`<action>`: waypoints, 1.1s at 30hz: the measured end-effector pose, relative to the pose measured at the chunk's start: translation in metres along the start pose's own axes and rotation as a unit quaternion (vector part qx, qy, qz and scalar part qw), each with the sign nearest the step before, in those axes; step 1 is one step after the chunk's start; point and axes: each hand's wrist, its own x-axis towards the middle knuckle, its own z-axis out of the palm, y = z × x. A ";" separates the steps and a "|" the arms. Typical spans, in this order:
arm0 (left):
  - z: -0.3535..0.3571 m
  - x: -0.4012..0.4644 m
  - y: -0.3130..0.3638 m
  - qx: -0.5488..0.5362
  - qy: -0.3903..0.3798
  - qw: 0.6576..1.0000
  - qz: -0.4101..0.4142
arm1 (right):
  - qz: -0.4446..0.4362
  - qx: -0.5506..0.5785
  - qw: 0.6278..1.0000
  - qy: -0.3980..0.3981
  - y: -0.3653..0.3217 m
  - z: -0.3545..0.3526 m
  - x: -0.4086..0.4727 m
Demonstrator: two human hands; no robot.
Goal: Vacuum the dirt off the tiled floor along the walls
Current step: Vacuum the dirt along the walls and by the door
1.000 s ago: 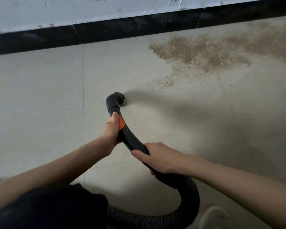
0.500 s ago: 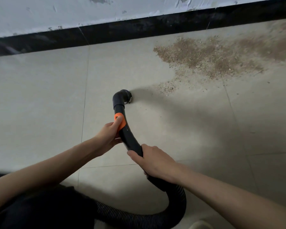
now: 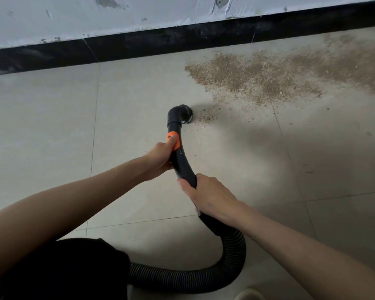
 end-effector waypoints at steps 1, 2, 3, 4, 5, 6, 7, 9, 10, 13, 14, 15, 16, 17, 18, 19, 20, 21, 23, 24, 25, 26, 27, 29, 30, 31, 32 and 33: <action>0.006 0.002 0.004 -0.003 0.005 1.000 -0.004 | 0.002 0.004 1.000 0.008 0.002 -0.003 0.001; 0.012 0.005 0.008 -0.006 0.008 1.000 -0.007 | 0.005 0.006 1.000 0.015 0.004 -0.006 0.002; 0.018 0.008 0.012 -0.008 0.007 1.000 -0.010 | 0.008 0.007 1.000 0.022 0.006 -0.009 0.004; 0.022 0.010 0.015 -0.010 0.004 1.000 -0.012 | 0.010 0.007 1.000 0.029 0.007 -0.011 0.006; 0.027 0.013 0.018 -0.013 0.001 1.000 -0.014 | 0.012 0.006 0.999 0.036 0.009 -0.014 0.007; 0.030 0.015 0.020 -0.016 0.000 1.000 -0.014 | 0.012 0.003 0.999 0.043 0.010 -0.016 0.009; 0.033 0.017 0.022 -0.018 0.000 1.000 -0.014 | 0.013 -0.001 0.999 0.051 0.012 -0.017 0.011; 0.040 0.019 0.025 -0.016 -0.006 1.000 -0.015 | 0.015 -0.014 0.998 0.067 0.014 -0.017 0.012; 0.044 0.020 0.025 -0.011 -0.010 1.000 -0.017 | 0.018 -0.020 0.997 0.073 0.016 -0.016 0.012; 0.052 0.020 0.025 0.005 -0.021 0.999 -0.025 | 0.031 -0.014 0.996 0.079 0.022 -0.014 0.009; 0.053 0.020 0.024 0.011 -0.023 0.999 -0.025 | 0.033 -0.006 0.997 0.076 0.024 -0.014 0.007; 0.054 0.019 0.023 0.016 -0.023 0.999 -0.024 | 0.034 0.001 0.997 0.073 0.026 -0.014 0.006; 0.054 0.018 0.022 0.020 -0.021 0.999 -0.023 | 0.033 0.006 0.997 0.069 0.027 -0.014 0.004; 0.052 0.017 0.020 0.025 -0.017 0.999 -0.021 | 0.030 0.007 0.997 0.065 0.027 -0.013 0.002; 0.049 0.015 0.018 0.029 -0.011 0.999 -0.019 | 0.025 0.006 0.998 0.060 0.026 -0.011 0.000; 0.045 0.012 0.015 0.030 -0.002 0.999 -0.017 | 0.018 0.003 0.998 0.054 0.024 -0.009 -0.002; 0.039 0.010 0.013 0.028 0.008 0.999 -0.017 | 0.011 -0.001 0.999 0.047 0.022 -0.006 -0.004; 0.033 0.007 0.010 0.023 0.019 0.999 -0.018 | 0.004 -0.006 0.999 0.040 0.019 -0.003 -0.005; 0.019 0.000 0.003 0.014 0.038 0.999 -0.025 | -0.010 -0.019 0.999 0.024 0.012 0.005 -0.009; 0.013 -0.003 -0.001 0.013 0.045 0.998 -0.029 | -0.015 -0.026 0.999 0.017 0.010 0.009 -0.010; 0.008 -0.005 -0.004 0.013 0.049 0.998 -0.034 | -0.018 -0.030 0.999 0.011 0.008 0.013 -0.012; 0.005 -0.007 -0.006 0.014 0.050 0.998 -0.038 | -0.017 -0.032 0.999 0.008 0.007 0.016 -0.013; 0.004 -0.008 -0.008 0.016 0.047 0.998 -0.042 | -0.015 -0.032 0.999 0.008 0.007 0.019 -0.015; 0.007 -0.009 -0.009 0.020 0.040 0.998 -0.043 | -0.007 -0.031 0.999 0.014 0.008 0.020 -0.017; 0.011 -0.009 -0.009 0.023 0.035 0.998 -0.042 | -0.002 -0.029 0.999 0.019 0.010 0.020 -0.018; 0.015 -0.009 -0.008 0.027 0.029 0.998 -0.041 | 0.004 -0.026 0.999 0.025 0.012 0.019 -0.019; 0.019 -0.009 -0.006 0.032 0.020 0.999 -0.040 | 0.010 -0.022 0.999 0.031 0.014 0.019 -0.021; 0.024 -0.008 -0.005 0.038 0.008 0.998 -0.040 | 0.017 -0.019 0.999 0.038 0.016 0.018 -0.023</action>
